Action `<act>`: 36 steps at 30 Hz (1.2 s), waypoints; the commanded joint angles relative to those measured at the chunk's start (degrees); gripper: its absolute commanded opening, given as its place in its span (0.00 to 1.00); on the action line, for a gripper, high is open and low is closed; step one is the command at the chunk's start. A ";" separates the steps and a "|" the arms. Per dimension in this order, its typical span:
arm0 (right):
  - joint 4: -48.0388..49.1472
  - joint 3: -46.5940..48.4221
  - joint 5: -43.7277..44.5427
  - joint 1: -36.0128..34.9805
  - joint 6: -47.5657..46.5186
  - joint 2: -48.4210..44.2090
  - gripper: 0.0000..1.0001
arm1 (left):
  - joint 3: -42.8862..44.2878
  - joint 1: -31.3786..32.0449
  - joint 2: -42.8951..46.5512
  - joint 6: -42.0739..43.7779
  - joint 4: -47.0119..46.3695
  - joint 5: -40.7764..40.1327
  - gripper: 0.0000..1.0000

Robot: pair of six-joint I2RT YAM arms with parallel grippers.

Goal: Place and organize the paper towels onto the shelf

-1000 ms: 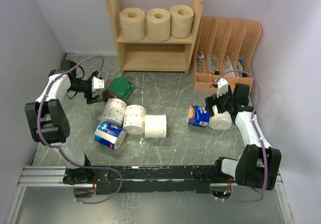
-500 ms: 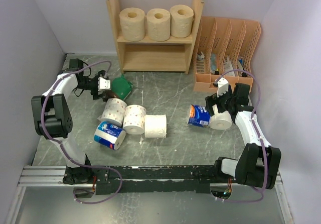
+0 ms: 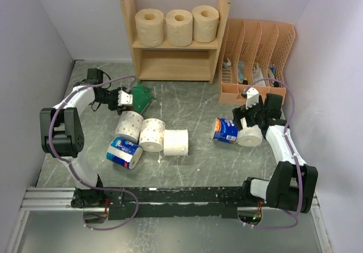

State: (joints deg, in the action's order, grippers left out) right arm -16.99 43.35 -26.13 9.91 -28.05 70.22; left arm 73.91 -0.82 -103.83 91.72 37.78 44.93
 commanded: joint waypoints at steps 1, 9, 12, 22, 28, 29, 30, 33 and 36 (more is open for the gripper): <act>-4.04 -1.95 4.14 0.64 -1.17 0.68 1.00 | -2.90 2.32 1.39 -0.39 -1.46 -3.76 0.50; -3.09 -2.39 5.43 0.63 -0.78 -0.03 1.00 | -1.48 4.93 4.55 -6.53 0.75 -7.13 0.07; -2.77 -2.48 5.81 0.62 -0.54 -0.23 1.00 | 3.76 5.12 6.43 -9.82 4.04 -8.40 0.07; -2.22 -3.01 5.92 0.59 -0.43 -0.79 1.00 | 39.50 5.21 2.95 -40.20 16.90 -6.32 0.07; -2.72 -2.31 5.41 0.50 -0.25 0.26 1.00 | 56.03 5.48 -0.88 -64.95 20.10 -1.11 0.07; -2.65 -2.31 5.39 0.54 -0.23 0.18 1.00 | 56.23 5.48 -0.63 -68.95 19.12 0.88 0.07; -2.67 -2.37 5.25 0.55 -0.24 0.14 1.00 | 55.13 5.48 0.25 -75.05 17.13 3.24 0.07; -2.76 -2.57 5.07 0.55 -0.33 -0.28 1.00 | 47.03 5.48 5.22 -90.37 5.46 12.85 0.07; -2.89 -2.91 4.86 0.55 -0.42 -1.09 1.00 | 37.38 5.48 9.43 -107.62 -8.26 18.51 0.07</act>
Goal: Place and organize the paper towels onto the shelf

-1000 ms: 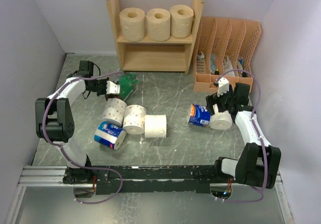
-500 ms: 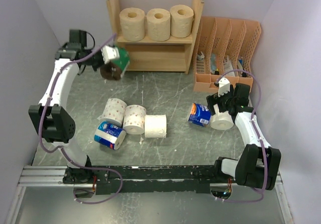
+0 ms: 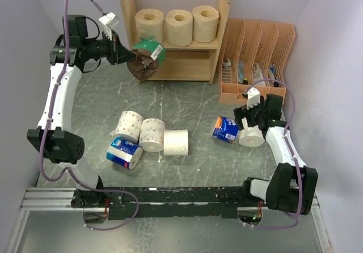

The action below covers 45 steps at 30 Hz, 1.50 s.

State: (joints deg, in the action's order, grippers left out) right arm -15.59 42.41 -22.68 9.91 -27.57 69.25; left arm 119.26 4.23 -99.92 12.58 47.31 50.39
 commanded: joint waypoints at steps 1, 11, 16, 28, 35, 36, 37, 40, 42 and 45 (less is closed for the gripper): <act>-4.34 -1.99 1.39 0.59 -0.90 -0.43 1.00 | -10.36 0.43 6.69 -34.54 -21.61 13.31 0.07; -1.76 -3.51 2.29 0.55 1.36 -2.08 0.98 | -10.54 0.52 9.93 -62.31 -10.39 -10.50 0.07; -0.85 -4.15 2.72 0.55 1.91 -2.35 0.97 | -18.09 1.17 12.55 -77.79 -18.04 -17.14 0.07; -0.74 -4.23 2.99 0.76 1.86 -0.92 0.97 | -5.84 4.66 3.32 -97.62 -14.09 -37.86 0.07; -1.26 -3.92 2.42 2.85 2.16 -0.10 0.97 | 1.39 7.76 -2.98 -97.66 -15.64 -40.94 0.07; -1.28 -3.98 2.26 3.28 2.17 -0.21 0.97 | 2.49 7.85 -3.92 -97.47 -15.97 -41.39 0.07; -1.21 -4.05 2.16 3.68 2.17 -0.40 0.97 | 3.48 7.89 -4.77 -97.31 -16.54 -41.76 0.07; -1.21 -4.18 1.67 4.67 2.09 -0.83 0.97 | 6.50 7.97 -7.39 -96.85 -18.40 -43.10 0.07; -1.28 -4.18 1.59 4.85 2.02 -0.82 0.97 | 8.10 8.05 -9.08 -96.70 -19.53 -43.87 0.07; -1.33 -4.10 1.16 4.94 2.00 -0.45 0.97 | 10.23 8.33 -11.30 -95.31 -20.97 -45.95 0.07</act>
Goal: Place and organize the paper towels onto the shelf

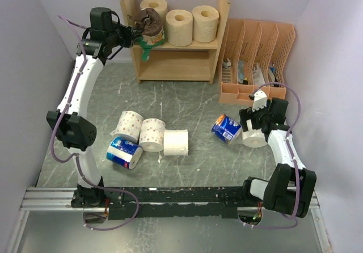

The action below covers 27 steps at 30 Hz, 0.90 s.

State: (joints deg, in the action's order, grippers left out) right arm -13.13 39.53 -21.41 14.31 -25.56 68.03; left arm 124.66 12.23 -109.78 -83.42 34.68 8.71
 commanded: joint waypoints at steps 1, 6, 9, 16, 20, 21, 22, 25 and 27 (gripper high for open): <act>-3.83 -1.15 -0.19 0.55 -0.01 0.79 0.97 | 5.27 0.34 -2.08 1.13 -8.74 -4.98 0.07; -3.99 -1.04 -0.77 0.55 -0.10 0.86 0.97 | 5.36 0.34 -4.21 2.45 -9.68 -6.80 0.07; -4.01 -0.91 -1.00 0.55 -0.02 1.02 0.97 | 3.47 0.50 -4.56 2.39 -9.59 -6.74 0.07; -3.66 -0.81 -1.09 0.48 -0.32 1.65 0.97 | 1.67 1.70 -3.83 3.18 -9.94 -6.66 0.30; -3.58 -0.86 -1.18 0.46 -0.55 1.46 0.97 | 2.69 2.93 -2.58 4.74 -10.33 -6.98 0.64; -3.57 -0.92 -1.18 0.46 -0.54 1.37 0.97 | 2.99 3.11 -2.29 5.16 -10.59 -6.93 0.71; -3.57 -0.94 -1.26 0.46 -0.54 1.25 0.97 | 3.34 3.27 -2.02 5.53 -10.89 -6.85 0.79; -3.56 -1.03 -1.43 0.46 -0.70 0.97 0.97 | 4.40 3.46 -1.31 6.56 -11.45 -6.62 1.00; -3.53 -1.03 -1.44 0.46 -0.86 0.93 0.97 | 5.41 3.50 -0.98 7.86 -12.05 -6.84 1.00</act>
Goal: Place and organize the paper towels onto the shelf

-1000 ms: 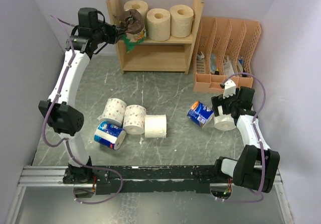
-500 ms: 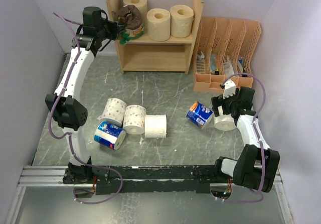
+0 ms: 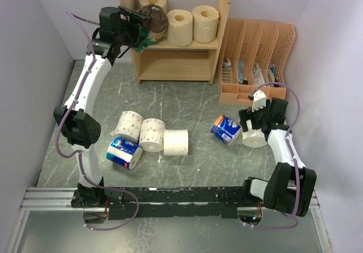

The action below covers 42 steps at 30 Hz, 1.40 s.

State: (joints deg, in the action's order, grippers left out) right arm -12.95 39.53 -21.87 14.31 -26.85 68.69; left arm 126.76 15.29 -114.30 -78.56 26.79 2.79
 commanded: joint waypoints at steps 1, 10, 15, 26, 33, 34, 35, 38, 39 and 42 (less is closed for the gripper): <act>-3.66 -1.05 -0.98 0.45 0.54 0.23 0.97 | 4.00 0.52 3.60 3.85 -4.65 -1.32 1.00; -3.42 -1.21 -0.98 0.46 0.50 0.22 0.97 | 9.70 0.44 3.30 11.33 -7.94 -3.92 1.00; -3.40 -1.27 -1.07 0.46 0.48 0.32 0.97 | 13.81 0.44 3.76 16.54 -9.69 -2.44 0.99; -1.82 -0.58 0.83 0.47 3.38 -2.84 1.00 | 17.44 0.44 10.19 45.81 -2.36 3.88 1.00; -3.98 15.09 4.19 0.42 19.57 -3.99 1.00 | 2.50 -1.05 21.91 76.51 11.21 2.56 1.00; -7.43 19.95 2.38 0.45 20.82 -2.36 1.00 | -0.54 -1.25 23.66 79.36 13.20 3.37 1.00; -11.62 24.06 -1.42 0.46 20.55 -1.06 1.00 | -3.39 -1.32 25.34 82.37 15.20 3.78 1.00; -22.24 31.43 -22.29 0.35 6.79 0.29 1.00 | -12.35 -2.06 30.63 91.87 19.58 5.31 1.00; -25.08 32.92 -25.43 -0.77 2.94 0.23 1.00 | -15.68 -3.10 32.29 95.54 21.14 8.53 0.98; -33.89 38.82 -17.78 -13.36 -7.42 2.20 0.99 | -26.33 -4.47 36.84 107.91 29.79 20.02 0.92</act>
State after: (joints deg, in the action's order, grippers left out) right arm -31.00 73.67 -35.97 11.84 -20.49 68.73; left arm 111.26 12.51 -80.47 8.95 42.68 9.82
